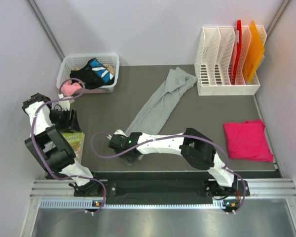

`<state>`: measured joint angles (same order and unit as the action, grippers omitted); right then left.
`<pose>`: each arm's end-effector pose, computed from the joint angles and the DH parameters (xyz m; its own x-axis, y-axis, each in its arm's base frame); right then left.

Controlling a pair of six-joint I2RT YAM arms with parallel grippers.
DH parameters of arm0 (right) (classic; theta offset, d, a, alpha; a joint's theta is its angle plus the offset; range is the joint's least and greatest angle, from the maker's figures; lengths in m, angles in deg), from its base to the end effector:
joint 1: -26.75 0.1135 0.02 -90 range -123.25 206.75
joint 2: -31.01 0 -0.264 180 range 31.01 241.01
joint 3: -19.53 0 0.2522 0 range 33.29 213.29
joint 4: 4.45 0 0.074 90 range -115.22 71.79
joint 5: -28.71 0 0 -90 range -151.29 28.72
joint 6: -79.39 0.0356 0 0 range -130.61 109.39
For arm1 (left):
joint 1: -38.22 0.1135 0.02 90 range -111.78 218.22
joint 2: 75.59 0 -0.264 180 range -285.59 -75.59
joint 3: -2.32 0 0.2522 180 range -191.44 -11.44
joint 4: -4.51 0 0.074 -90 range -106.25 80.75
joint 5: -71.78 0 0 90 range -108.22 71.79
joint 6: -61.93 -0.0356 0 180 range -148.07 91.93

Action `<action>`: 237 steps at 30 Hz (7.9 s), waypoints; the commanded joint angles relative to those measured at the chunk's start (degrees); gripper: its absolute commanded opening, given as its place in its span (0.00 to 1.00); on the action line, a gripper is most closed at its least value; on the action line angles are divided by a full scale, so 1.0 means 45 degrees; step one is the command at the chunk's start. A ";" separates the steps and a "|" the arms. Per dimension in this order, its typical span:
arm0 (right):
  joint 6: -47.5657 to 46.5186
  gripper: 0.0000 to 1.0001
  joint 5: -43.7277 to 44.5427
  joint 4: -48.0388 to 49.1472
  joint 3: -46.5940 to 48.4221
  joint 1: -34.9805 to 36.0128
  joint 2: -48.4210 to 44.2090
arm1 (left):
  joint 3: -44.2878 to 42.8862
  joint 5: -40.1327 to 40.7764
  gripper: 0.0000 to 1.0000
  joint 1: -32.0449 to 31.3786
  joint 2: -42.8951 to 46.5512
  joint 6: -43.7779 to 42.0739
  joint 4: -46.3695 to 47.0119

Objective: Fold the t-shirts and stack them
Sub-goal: Rotate the tshirt 45 degrees, then grab the bottom of the folded rectangular tshirt with right arm, then fold the folded rectangular tshirt in 1/3 of the way, then grab one side of the 2/3 rectangular tshirt with right arm

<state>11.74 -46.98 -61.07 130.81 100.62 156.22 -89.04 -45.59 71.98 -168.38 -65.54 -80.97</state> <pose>0.1343 0.4328 0.1662 -0.5875 -0.7053 -0.3966 -0.7401 0.6665 -0.0889 0.2507 0.1479 0.2654 -0.9466 0.0171 -0.3221 0.1297 0.9345 -0.3316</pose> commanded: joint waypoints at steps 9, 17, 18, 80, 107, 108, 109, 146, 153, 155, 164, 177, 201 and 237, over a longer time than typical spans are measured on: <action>-0.0513 0.63 0.0923 -0.3505 0.4910 0.0422 0.1940 | 0.0136 -0.0206 0.57 0.0057 0.0816 -0.0403 -0.0467; -0.0552 0.61 0.0883 -0.2803 0.4328 0.0246 0.2138 | 0.0136 -0.0088 0.57 0.0193 0.0758 -0.0520 -0.0448; -0.0552 0.61 0.0884 -0.2725 0.3959 0.0246 0.2118 | 0.0116 -0.0069 0.57 0.0213 0.0738 -0.0520 -0.0448; 0.0736 0.00 -0.2887 -0.2688 0.5131 0.2141 0.1045 | -0.0020 -0.0342 0.57 0.0213 -0.0121 -0.0832 -0.0565; -0.2368 0.00 -0.2827 -0.2099 0.2979 -0.3718 -0.1535 | -0.0333 -0.0030 0.58 0.0155 -0.0336 -0.0442 -0.1405; -0.2485 0.00 -0.2827 -0.2118 0.2920 -0.3971 -0.1631 | -0.0294 0.0009 0.58 0.0096 -0.0317 -0.0423 -0.1444; -0.2737 0.00 -0.2885 -0.2080 0.2727 -0.4108 -0.1690 | -0.0217 0.0048 0.58 0.0096 -0.0297 -0.0403 -0.1483; -0.3755 0.51 -0.1463 -0.1725 0.5042 -0.6140 0.0710 | 0.0897 0.0009 0.59 -0.0353 0.0932 -0.1223 -0.2655; -0.3501 0.51 0.1332 -0.3153 0.7062 -0.6027 0.0599 | 0.1190 0.0146 0.59 -0.0353 0.1226 -0.1555 -0.2772; -0.3871 0.52 0.1468 -0.2901 0.5758 -0.5500 -0.0125 | 0.1152 0.0088 0.59 -0.0373 0.1226 -0.1555 -0.2753; -0.3699 0.72 0.3052 -0.1825 0.0889 -0.0597 -0.2375 | 0.0703 -0.0323 0.59 -0.0353 0.0426 -0.0834 -0.2324; -0.2857 0.65 0.2701 -0.1963 0.1807 0.0578 -0.0364 | 0.0722 -0.0011 0.59 -0.0334 0.0600 -0.0891 -0.2069; -0.2994 0.56 0.1938 -0.0790 0.1084 -0.0829 0.0359 | 0.0273 -0.0127 0.59 -0.0353 0.0309 -0.0891 -0.2264; -0.2584 0.42 0.0806 -0.0419 0.0869 -0.0887 0.1473 | 0.0233 -0.0030 0.59 -0.0353 0.0387 -0.0989 -0.2284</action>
<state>-1.37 -41.19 -63.99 136.45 97.01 159.74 -86.75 -44.48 70.51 -168.01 -68.71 -85.89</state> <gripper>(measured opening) 0.485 0.587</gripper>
